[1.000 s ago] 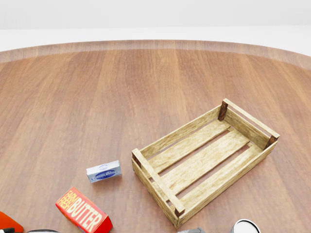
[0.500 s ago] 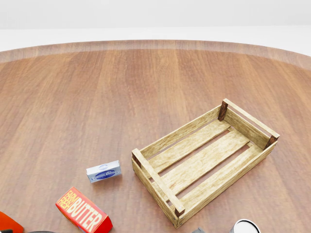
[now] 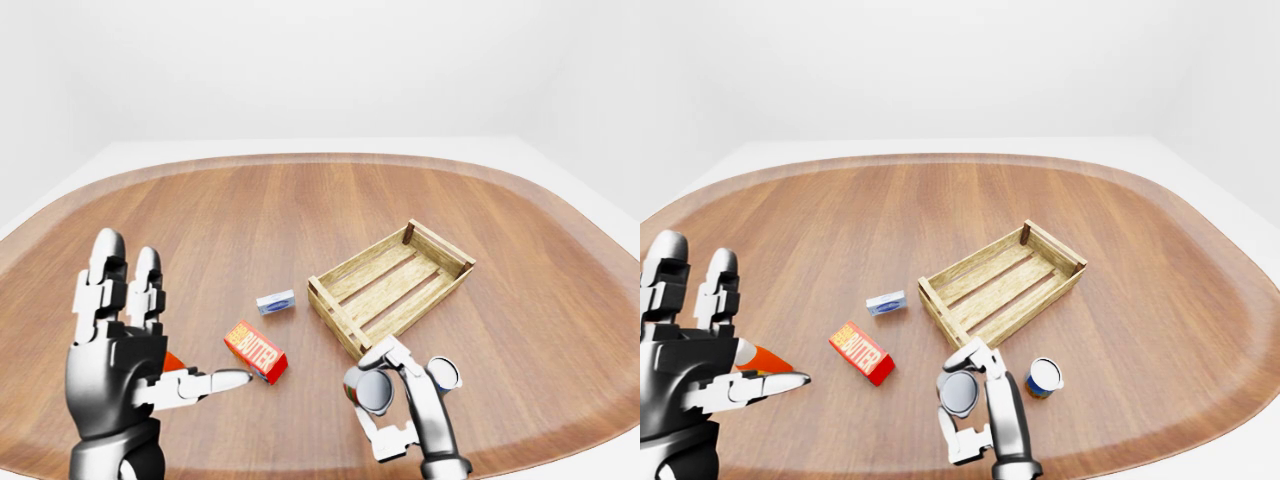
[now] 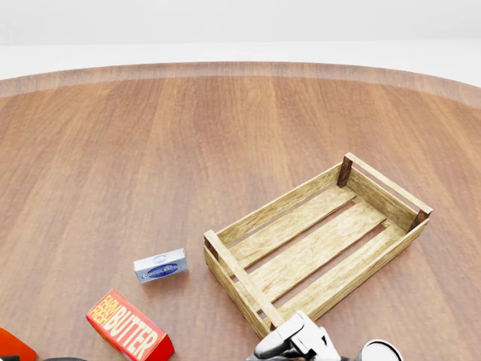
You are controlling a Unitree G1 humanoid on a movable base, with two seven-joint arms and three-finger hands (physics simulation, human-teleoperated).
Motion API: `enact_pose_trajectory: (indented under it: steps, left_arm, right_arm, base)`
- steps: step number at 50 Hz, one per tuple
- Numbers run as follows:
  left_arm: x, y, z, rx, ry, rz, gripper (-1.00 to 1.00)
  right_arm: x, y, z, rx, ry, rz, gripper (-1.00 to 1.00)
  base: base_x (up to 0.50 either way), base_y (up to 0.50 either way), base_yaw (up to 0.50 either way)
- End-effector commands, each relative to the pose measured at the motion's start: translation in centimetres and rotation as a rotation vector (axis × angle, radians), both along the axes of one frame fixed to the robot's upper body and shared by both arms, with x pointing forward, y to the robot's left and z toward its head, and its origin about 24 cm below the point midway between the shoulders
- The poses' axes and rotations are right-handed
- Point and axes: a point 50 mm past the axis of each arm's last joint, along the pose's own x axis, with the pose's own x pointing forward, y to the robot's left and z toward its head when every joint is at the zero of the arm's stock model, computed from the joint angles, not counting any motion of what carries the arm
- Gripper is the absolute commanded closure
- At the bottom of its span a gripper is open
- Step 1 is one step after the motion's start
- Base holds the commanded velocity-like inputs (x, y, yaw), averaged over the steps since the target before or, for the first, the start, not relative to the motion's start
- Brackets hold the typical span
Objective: Pick up the tomato sauce, and put it in the wooden tray.
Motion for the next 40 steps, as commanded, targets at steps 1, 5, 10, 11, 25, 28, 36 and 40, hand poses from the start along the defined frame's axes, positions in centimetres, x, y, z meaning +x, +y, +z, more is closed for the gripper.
enact_pose_trajectory:
  steps: [1, 5, 10, 11, 25, 28, 36, 40]
  left_arm:
    - [0.0, 0.0, 0.1, 0.0, -0.004, 0.002, -1.0]
    - [0.1, 0.0, 0.0, 0.001, -0.002, 0.003, -1.0]
    - [0.0, 0.1, 0.2, 0.0, -0.011, 0.006, -1.0]
    - [0.1, 0.1, 0.2, 0.001, -0.01, 0.006, -1.0]
    - [0.2, 0.2, 0.2, 0.0, -0.012, 0.008, -1.0]
    - [0.2, 0.3, 0.2, -0.001, -0.013, 0.009, -1.0]
    - [0.0, 0.4, 0.3, -0.002, -0.021, 0.012, -1.0]
    - [-0.1, 0.4, 0.4, -0.002, -0.025, 0.011, -1.0]
  right_arm:
    - [-0.9, 0.5, 6.4, 0.108, -0.247, 0.034, 1.0]
    - [-0.7, 0.4, 7.5, 0.127, -0.299, 0.03, 1.0]
    - [-0.4, 0.1, 8.8, 0.127, -0.375, 0.022, 1.0]
    - [-0.2, 0.1, 9.1, 0.122, -0.394, 0.02, 1.0]
    - [1.9, -0.8, 11.1, 0.067, -0.529, 0.004, 1.0]
    - [2.4, -0.8, 11.6, 0.044, -0.568, 0.011, 1.0]
    - [3.9, -1.1, 13.4, -0.025, -0.672, 0.008, 1.0]
    - [4.8, -1.4, 13.8, -0.059, -0.691, 0.003, 1.0]
  base:
    - [0.0, 0.0, 0.0]
    - [0.0, 0.0, 0.0]
    - [0.0, 0.0, 0.0]
    - [0.0, 0.0, 0.0]
    - [0.0, 0.0, 0.0]
    - [0.0, 0.0, 0.0]
    - [0.0, 0.0, 0.0]
    - [0.0, 0.0, 0.0]
